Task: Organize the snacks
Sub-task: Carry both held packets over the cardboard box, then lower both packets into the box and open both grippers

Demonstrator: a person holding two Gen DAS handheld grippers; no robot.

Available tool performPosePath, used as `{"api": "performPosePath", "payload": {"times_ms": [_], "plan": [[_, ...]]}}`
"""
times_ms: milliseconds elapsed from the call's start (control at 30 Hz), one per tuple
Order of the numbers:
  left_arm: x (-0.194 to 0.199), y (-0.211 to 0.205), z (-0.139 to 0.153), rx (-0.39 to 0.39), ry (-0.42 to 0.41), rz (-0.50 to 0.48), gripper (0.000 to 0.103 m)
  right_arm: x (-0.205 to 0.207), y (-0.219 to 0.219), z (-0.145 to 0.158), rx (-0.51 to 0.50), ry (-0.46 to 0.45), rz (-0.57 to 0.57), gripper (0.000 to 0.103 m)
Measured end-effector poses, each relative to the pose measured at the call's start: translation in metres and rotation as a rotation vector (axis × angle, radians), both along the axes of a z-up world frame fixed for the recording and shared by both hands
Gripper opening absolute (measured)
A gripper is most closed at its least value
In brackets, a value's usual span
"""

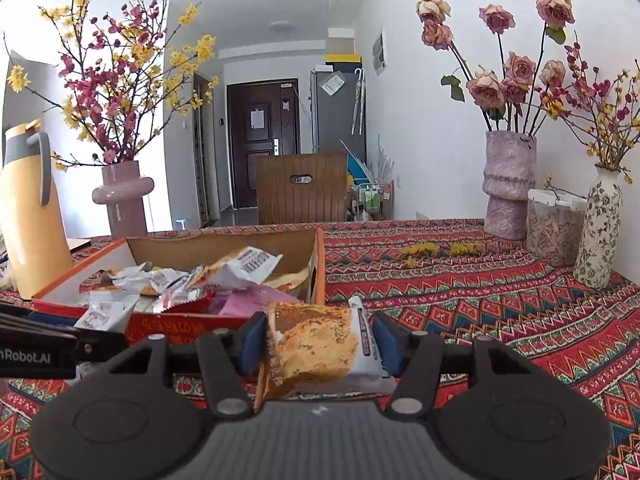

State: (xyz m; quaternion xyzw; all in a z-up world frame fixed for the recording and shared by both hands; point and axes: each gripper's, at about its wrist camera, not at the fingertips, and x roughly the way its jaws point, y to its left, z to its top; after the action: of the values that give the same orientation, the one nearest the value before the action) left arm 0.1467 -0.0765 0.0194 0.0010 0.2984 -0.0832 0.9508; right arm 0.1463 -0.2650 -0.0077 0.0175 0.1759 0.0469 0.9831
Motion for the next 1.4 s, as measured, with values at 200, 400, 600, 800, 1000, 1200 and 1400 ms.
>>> {"api": "performPosePath", "payload": {"times_ms": [200,400,600,800,1000,1200,1400], "plan": [[0.008,0.016,0.016,-0.004,-0.045,0.046,0.042,0.01,0.014,0.022,-0.005,-0.06,0.033,0.057],[0.023,0.034,0.029,-0.003,-0.093,0.107,0.042,0.03,0.027,0.04,-0.008,-0.108,0.058,0.057],[0.045,0.057,0.035,-0.008,-0.116,0.174,0.042,0.057,0.045,0.053,-0.019,-0.128,0.088,0.057],[0.065,0.069,0.035,-0.009,-0.126,0.204,0.042,0.087,0.065,0.057,-0.024,-0.115,0.103,0.057],[0.084,0.075,0.025,-0.003,-0.128,0.227,0.042,0.11,0.085,0.054,-0.034,-0.1,0.112,0.057],[0.088,0.081,0.009,0.003,-0.167,0.238,0.042,0.121,0.09,0.038,-0.051,-0.09,0.1,0.057],[0.093,0.081,-0.002,0.021,-0.16,0.218,0.043,0.128,0.09,0.026,-0.054,-0.063,0.107,0.058]]}}
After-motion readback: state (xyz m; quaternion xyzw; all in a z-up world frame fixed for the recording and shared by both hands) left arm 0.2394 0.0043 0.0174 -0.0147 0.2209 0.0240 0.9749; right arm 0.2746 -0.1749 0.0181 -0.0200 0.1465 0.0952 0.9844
